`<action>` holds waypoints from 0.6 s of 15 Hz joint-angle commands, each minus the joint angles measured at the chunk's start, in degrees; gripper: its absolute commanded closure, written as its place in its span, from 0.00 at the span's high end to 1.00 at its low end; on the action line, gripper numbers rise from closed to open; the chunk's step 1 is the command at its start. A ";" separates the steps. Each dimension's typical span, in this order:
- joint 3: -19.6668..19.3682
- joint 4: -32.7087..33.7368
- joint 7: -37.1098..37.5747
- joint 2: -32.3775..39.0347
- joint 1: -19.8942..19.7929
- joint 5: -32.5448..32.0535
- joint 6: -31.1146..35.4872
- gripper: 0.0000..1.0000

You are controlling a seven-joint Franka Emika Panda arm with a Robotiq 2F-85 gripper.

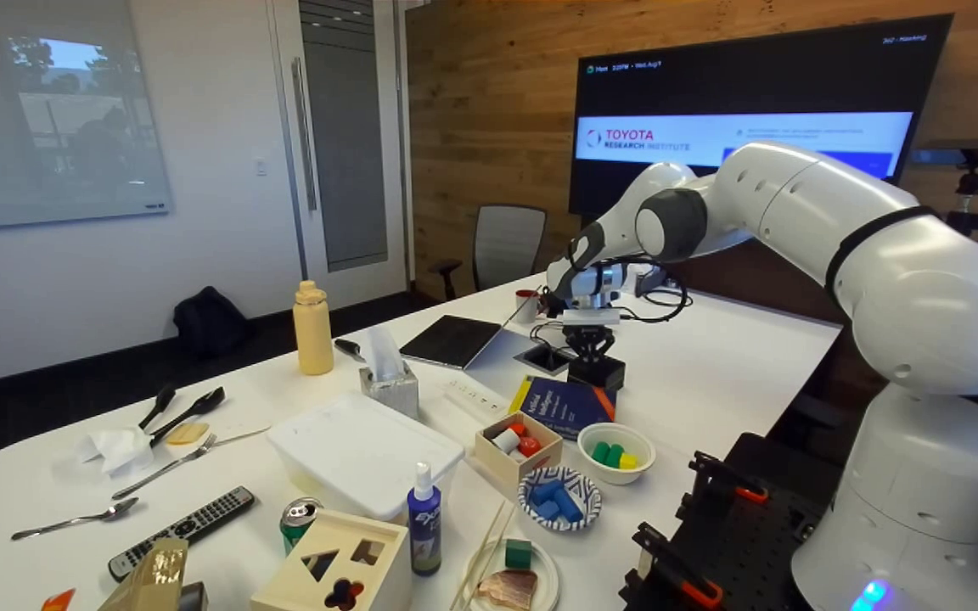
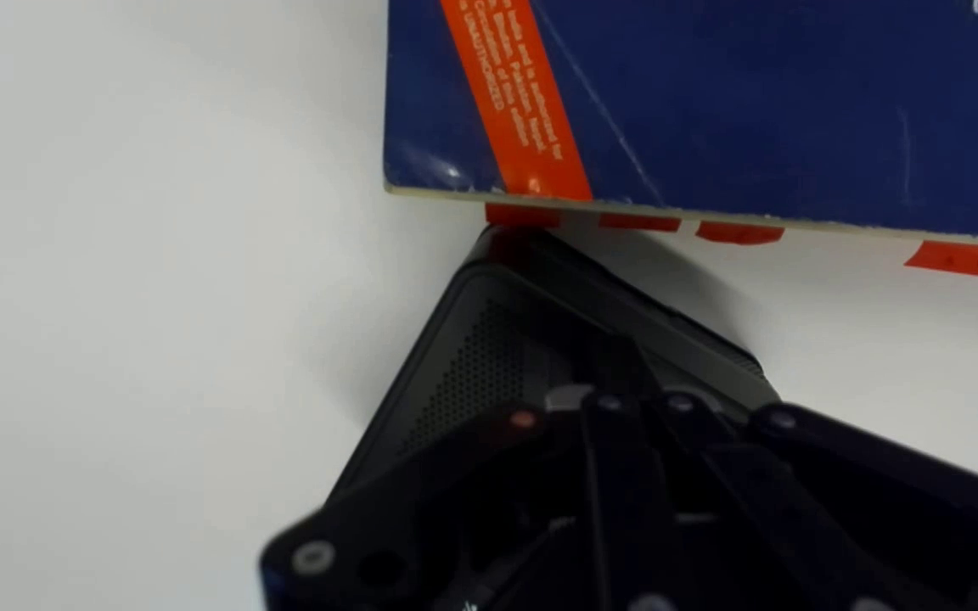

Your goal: Press a button on the black device.

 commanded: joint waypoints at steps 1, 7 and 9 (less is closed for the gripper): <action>0.17 -0.15 1.54 0.17 -0.16 0.74 -1.42 0.00; 0.61 -1.99 3.59 -3.78 0.41 1.46 -2.68 0.00; 0.36 -2.88 3.79 -6.15 1.03 1.56 -2.87 0.00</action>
